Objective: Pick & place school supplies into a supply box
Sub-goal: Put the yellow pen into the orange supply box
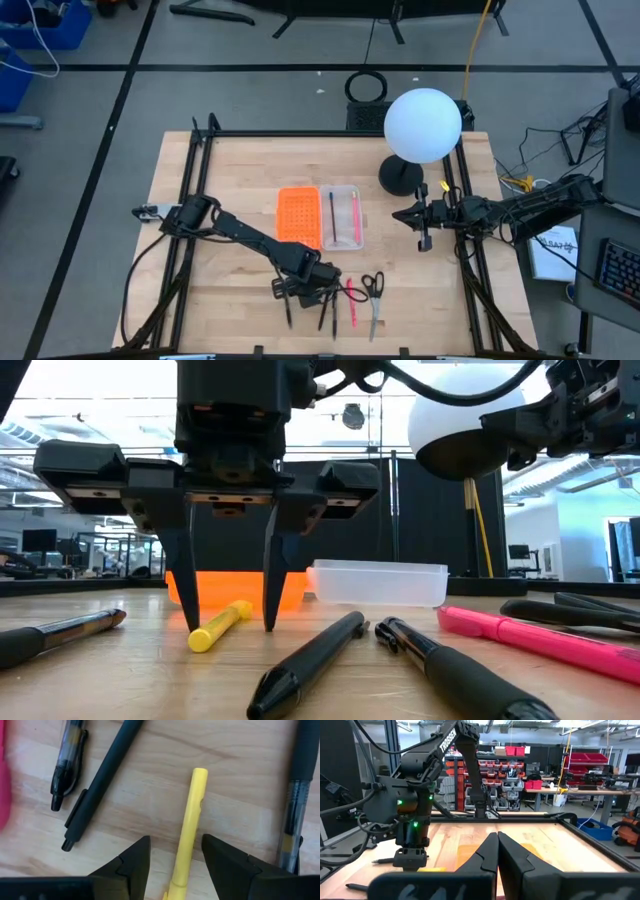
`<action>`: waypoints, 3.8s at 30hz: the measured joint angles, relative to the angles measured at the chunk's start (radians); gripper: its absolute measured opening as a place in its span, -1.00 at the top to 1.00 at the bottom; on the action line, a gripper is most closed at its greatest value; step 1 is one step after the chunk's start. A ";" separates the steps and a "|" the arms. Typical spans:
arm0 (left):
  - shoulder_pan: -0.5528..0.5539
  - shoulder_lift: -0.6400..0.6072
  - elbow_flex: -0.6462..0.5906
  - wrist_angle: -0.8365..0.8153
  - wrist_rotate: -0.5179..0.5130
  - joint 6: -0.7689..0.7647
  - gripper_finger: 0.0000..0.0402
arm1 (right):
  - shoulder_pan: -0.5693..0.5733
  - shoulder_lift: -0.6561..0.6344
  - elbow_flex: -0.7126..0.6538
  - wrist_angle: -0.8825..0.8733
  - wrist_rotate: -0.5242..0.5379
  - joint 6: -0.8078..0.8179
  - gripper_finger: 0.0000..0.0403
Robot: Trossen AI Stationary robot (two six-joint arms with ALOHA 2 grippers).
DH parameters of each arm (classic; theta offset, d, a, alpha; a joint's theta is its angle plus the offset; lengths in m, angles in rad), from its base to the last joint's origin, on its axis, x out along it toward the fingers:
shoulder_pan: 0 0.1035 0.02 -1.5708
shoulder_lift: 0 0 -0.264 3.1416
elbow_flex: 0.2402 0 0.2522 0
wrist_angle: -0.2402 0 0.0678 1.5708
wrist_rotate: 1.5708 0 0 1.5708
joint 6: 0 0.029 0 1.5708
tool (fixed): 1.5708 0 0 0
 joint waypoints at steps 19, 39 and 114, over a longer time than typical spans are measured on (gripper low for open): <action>-0.015 0.001 -0.004 -0.005 0.034 0.032 0.88 | 0.000 0.000 0.000 -0.004 0.000 -0.003 1.00; -0.050 -0.137 -0.012 0.006 -0.124 0.117 0.83 | 0.000 0.001 0.000 -0.016 0.004 0.035 1.00; 0.166 0.010 -0.002 0.288 -0.097 -0.513 0.36 | -0.001 0.009 0.000 0.007 0.003 0.033 1.00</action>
